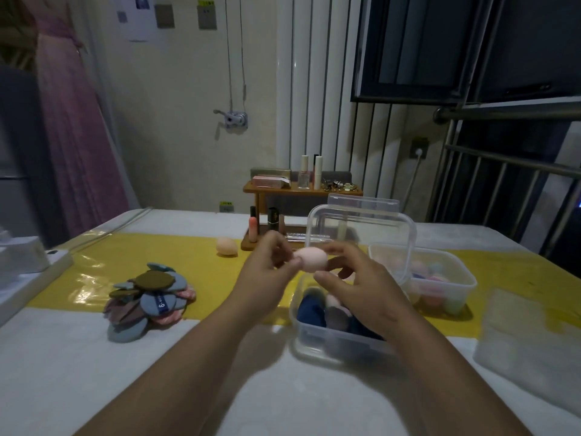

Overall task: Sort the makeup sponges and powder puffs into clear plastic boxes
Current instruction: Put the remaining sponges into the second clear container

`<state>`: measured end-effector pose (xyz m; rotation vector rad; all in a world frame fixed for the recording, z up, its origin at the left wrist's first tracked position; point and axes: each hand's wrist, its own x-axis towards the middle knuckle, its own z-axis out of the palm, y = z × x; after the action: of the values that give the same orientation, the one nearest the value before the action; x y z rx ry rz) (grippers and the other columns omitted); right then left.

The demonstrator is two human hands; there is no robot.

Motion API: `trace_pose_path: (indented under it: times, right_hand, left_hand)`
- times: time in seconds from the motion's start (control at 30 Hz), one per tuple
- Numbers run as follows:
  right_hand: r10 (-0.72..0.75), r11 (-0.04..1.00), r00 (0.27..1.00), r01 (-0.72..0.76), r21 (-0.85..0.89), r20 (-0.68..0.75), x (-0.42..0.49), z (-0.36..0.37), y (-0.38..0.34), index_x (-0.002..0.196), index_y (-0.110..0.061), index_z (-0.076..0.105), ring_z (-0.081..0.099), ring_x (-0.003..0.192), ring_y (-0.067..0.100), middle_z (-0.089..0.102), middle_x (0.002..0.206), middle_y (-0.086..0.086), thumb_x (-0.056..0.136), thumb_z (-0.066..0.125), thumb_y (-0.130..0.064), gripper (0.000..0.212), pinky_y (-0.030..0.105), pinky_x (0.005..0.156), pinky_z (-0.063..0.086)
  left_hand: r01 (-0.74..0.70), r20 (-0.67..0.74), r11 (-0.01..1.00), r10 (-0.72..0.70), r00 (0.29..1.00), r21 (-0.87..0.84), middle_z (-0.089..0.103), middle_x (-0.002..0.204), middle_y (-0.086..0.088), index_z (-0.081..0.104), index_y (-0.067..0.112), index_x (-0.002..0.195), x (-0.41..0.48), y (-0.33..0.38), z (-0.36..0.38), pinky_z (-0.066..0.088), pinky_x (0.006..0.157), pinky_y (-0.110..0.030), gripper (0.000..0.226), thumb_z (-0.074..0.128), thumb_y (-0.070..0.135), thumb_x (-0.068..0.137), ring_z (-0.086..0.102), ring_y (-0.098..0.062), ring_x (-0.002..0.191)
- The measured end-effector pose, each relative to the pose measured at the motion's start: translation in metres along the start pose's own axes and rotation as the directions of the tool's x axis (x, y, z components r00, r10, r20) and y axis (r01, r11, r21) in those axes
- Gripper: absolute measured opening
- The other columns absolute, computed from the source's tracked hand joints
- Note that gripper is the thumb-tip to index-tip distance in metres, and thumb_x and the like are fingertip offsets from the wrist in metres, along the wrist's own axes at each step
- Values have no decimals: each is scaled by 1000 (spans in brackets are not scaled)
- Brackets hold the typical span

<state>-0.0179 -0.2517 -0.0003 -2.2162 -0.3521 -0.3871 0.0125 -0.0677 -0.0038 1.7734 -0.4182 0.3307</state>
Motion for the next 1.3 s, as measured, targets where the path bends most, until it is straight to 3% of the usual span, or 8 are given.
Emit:
trace_pose_path:
  times: [0.2, 0.3, 0.37, 0.47, 0.67, 0.9, 1.2, 1.3]
  right_hand:
    - [-54, 991, 997, 61, 121, -58, -1, -4, -1, 97, -39, 66, 55, 90, -1, 60, 97, -25, 78, 74, -42, 21, 28, 72, 53]
    - [-31, 980, 1000, 31, 199, -5, -3, -5, -2, 91, -35, 67, 60, 86, 6, 61, 90, -19, 69, 68, -32, 22, 34, 69, 60]
    - [-44, 971, 997, 27, 238, 68, -4, -6, -1, 92, -35, 65, 64, 85, 11, 63, 88, -14, 69, 67, -29, 24, 36, 70, 62]
    - [-39, 954, 983, -16, 298, 177, -5, -6, -1, 91, -38, 59, 69, 80, 20, 69, 86, 0, 66, 72, -29, 30, 36, 69, 61]
    - [15, 993, 950, -51, 111, 311, 0, -2, 0, 87, -33, 70, 70, 83, 19, 73, 86, -4, 71, 76, -37, 18, 47, 82, 59]
    - [69, 995, 947, -42, -91, 315, 0, 3, -1, 84, -39, 60, 64, 71, 0, 70, 79, -14, 75, 83, -27, 27, 15, 61, 50]
    - [76, 989, 890, -9, -151, 449, 2, 1, -4, 95, -39, 79, 65, 84, 2, 73, 85, -21, 84, 76, -28, 16, 17, 78, 54]
    - [61, 989, 909, -1, -145, 413, 1, 2, -3, 84, -37, 75, 62, 74, 0, 70, 77, -18, 82, 77, -25, 12, 16, 68, 52]
  left_hand:
    - [25, 142, 1000, -25, 990, -1, 62, 92, 8, 56, 23, 86, -11, 4, 7, 47, 78, -38, 20, 72, 16, 78, 58, -18, 96]
    - [51, 226, 996, -65, 972, 71, 57, 103, 9, 64, 29, 65, -13, 0, 5, 39, 85, -31, 16, 59, 15, 63, 49, -11, 106]
    - [54, 285, 993, -83, 955, 107, 54, 110, 12, 65, 34, 48, -13, -4, 4, 37, 93, -30, 35, 60, 5, 67, 43, -6, 114]
    - [55, 320, 986, -104, 942, 160, 50, 120, 23, 64, 35, 41, -13, -5, 3, 34, 102, -31, 28, 55, 17, 60, 38, -5, 123]
    - [57, 292, 976, -118, 949, 209, 50, 135, 17, 67, 43, 48, -12, -10, 3, 34, 109, -40, 28, 49, 26, 60, 35, -9, 131]
    - [-19, 300, 942, -87, 950, 335, 49, 133, 20, 65, 44, 58, -10, -13, 4, 26, 113, -50, 26, 44, 29, 63, 31, -7, 133]
    - [-77, 331, 900, -77, 941, 429, 48, 139, 17, 67, 38, 63, -8, -14, 4, 16, 104, -32, 27, 40, 31, 66, 28, -3, 131]
    - [-98, 308, 882, -55, 950, 461, 49, 138, 16, 68, 35, 64, -8, -16, 6, 16, 100, -30, 31, 38, 31, 68, 28, -2, 130]
